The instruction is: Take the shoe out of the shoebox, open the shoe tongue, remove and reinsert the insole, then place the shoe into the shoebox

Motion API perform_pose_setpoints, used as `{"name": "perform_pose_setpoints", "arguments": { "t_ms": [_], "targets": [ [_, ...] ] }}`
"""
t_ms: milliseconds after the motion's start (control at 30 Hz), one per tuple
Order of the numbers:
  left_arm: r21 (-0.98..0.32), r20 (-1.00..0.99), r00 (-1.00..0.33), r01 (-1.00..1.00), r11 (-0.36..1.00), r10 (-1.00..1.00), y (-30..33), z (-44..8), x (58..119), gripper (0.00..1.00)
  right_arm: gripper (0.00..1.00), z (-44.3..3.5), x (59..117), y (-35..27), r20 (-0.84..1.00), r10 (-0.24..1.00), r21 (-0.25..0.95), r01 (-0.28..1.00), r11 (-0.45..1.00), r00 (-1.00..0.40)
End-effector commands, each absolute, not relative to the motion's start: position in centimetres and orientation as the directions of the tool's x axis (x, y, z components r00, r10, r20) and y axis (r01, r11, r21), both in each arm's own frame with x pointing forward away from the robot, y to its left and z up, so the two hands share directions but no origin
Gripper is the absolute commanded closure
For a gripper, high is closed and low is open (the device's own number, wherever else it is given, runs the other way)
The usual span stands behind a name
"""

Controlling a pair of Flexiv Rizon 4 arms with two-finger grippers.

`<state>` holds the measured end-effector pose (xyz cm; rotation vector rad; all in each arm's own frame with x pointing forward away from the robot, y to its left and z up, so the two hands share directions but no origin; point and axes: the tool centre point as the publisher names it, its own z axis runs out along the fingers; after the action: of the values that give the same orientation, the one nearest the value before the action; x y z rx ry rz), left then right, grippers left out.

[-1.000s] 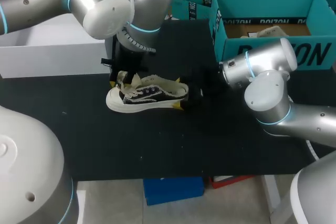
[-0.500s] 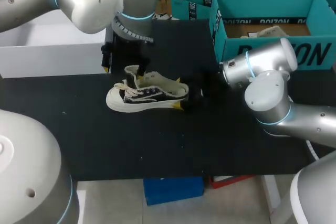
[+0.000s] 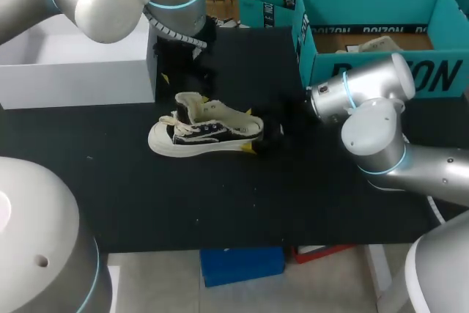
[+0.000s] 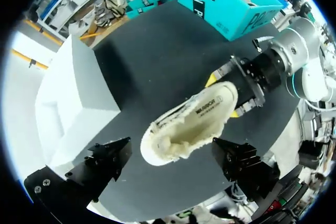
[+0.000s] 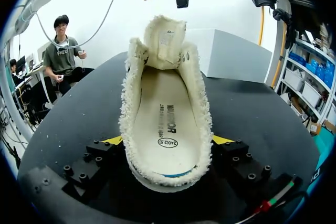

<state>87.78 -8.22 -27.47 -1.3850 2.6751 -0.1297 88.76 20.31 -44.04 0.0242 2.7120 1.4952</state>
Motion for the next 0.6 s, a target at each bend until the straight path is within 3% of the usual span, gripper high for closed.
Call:
{"name": "perform_pose_setpoints", "arguments": {
  "t_ms": [33,67,100,133,200,600],
  "targets": [
    [-0.165,-0.054,-0.846,-0.516,0.840,-0.531,-9.3,-27.2,88.2,0.00,1.00,-44.3,88.8,20.4,-0.031,0.037,0.845,-0.007,0.535,-0.999],
    [-0.167,-0.042,-0.864,-0.489,0.856,-0.501,-9.6,-27.2,88.5,0.20,1.00,-44.3,88.8,20.4,-0.031,0.037,0.845,-0.007,0.535,-0.999],
    [-0.170,-0.031,-0.883,-0.458,0.873,-0.469,-9.9,-27.2,88.7,0.51,1.00,-44.3,88.8,20.4,-0.031,0.037,0.845,-0.007,0.535,-0.999],
    [-0.177,-0.023,-0.896,-0.433,0.884,-0.444,-10.2,-27.2,88.9,0.61,1.00,-44.3,88.8,20.4,-0.031,0.037,0.845,-0.007,0.535,-0.999],
    [-0.188,0.017,-0.931,-0.360,0.914,-0.364,-10.6,-27.3,89.2,1.00,1.00,-44.3,88.8,20.4,-0.031,0.037,0.845,-0.007,0.535,-0.999],
    [-0.270,0.196,-0.977,0.030,0.962,0.085,-10.9,-28.2,90.0,1.00,1.00,-44.3,88.8,20.4,-0.031,0.037,0.845,-0.007,0.535,-0.999]
  ]
}}
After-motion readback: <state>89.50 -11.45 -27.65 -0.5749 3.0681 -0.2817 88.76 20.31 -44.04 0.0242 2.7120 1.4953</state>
